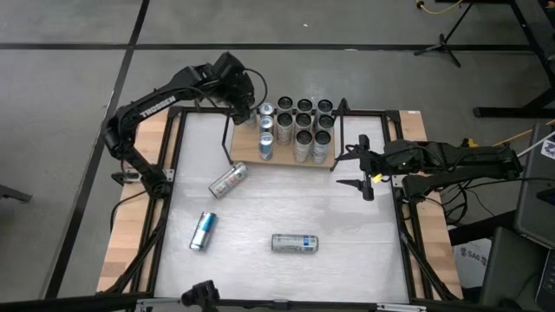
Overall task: Place canned beverage on shelf
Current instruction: Put the white soda can aligned with the other white soda can on the shelf
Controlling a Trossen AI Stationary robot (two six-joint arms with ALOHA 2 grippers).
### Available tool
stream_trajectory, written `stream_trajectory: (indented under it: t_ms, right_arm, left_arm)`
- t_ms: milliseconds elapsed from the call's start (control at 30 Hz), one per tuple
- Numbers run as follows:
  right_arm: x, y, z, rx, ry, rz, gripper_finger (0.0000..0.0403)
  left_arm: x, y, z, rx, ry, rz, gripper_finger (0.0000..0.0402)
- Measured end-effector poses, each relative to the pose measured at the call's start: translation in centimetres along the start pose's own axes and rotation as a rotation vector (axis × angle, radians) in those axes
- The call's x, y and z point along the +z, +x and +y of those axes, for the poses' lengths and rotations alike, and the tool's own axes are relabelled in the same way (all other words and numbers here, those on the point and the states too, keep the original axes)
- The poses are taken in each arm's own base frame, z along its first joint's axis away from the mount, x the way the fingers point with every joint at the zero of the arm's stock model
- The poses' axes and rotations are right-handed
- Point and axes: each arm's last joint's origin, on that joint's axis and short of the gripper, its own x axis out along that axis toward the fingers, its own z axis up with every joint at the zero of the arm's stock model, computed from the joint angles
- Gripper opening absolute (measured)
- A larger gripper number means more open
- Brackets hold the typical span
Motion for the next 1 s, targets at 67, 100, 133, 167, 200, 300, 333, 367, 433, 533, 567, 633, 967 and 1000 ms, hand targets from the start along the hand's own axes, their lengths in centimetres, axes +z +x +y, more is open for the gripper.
stream_trajectory:
  t_ms: [67, 100, 133, 167, 200, 300, 333, 367, 433, 533, 567, 633, 967, 1000]
  right_arm:
    - [0.0, 0.0, 0.0, 0.000, 0.000, 0.000, 0.0303]
    - [0.0, 0.0, 0.0, 0.000, 0.000, 0.000, 0.0303]
    - [0.0, 0.0, 0.0, 0.000, 0.000, 0.000, 0.0303]
    - [0.0, 0.0, 0.0, 0.000, 0.000, 0.000, 0.0303]
    - [0.0, 0.0, 0.0, 0.000, 0.000, 0.000, 0.0303]
    - [0.0, 0.0, 0.0, 0.000, 0.000, 0.000, 0.0303]
    - [0.0, 0.0, 0.0, 0.000, 0.000, 0.000, 0.0303]
    - [0.0, 0.0, 0.0, 0.000, 0.000, 0.000, 0.0303]
    - [0.0, 0.0, 0.0, 0.000, 0.000, 0.000, 0.0303]
    - [0.0, 0.0, 0.0, 0.013, 0.001, -0.001, 0.0303]
    - [0.0, 0.1, 0.1, 0.021, 0.001, -0.002, 0.0303]
    - [0.0, 0.1, 0.1, 0.043, 0.019, -0.002, 0.0303]
    - [0.3, 1.7, 0.7, 0.178, 0.177, 0.007, 0.0303]
    - [0.4, 2.1, 0.7, 0.184, 0.191, 0.003, 0.0303]
  left_arm:
    - [0.1, -0.7, -0.6, -0.006, -0.015, -0.020, 0.0364]
    - [0.2, -1.2, -0.8, -0.009, -0.028, -0.032, 0.0364]
    - [0.3, -1.6, -1.1, -0.013, -0.039, -0.046, 0.0364]
    - [0.3, -2.1, -1.5, -0.017, -0.048, -0.059, 0.0364]
    - [0.3, -2.5, -1.8, -0.022, -0.055, -0.070, 0.0364]
    - [0.5, -3.5, -2.9, -0.044, -0.076, -0.095, 0.0364]
    - [0.5, -3.8, -3.3, -0.053, -0.086, -0.103, 0.0364]
    - [0.6, -4.1, -3.7, -0.063, -0.097, -0.108, 0.0364]
    - [0.6, -4.7, -4.6, -0.084, -0.115, -0.117, 0.0364]
    - [0.6, -5.0, -5.9, -0.119, -0.127, -0.102, 0.0363]
    - [0.5, -5.0, -6.4, -0.130, -0.131, -0.091, 0.0363]
    - [0.4, -5.2, -7.3, -0.153, -0.130, -0.069, 0.0363]
    - [0.4, -6.2, -12.1, -0.263, -0.030, -0.061, 0.0363]
    - [0.5, -6.2, -12.6, -0.272, -0.020, -0.061, 0.0363]
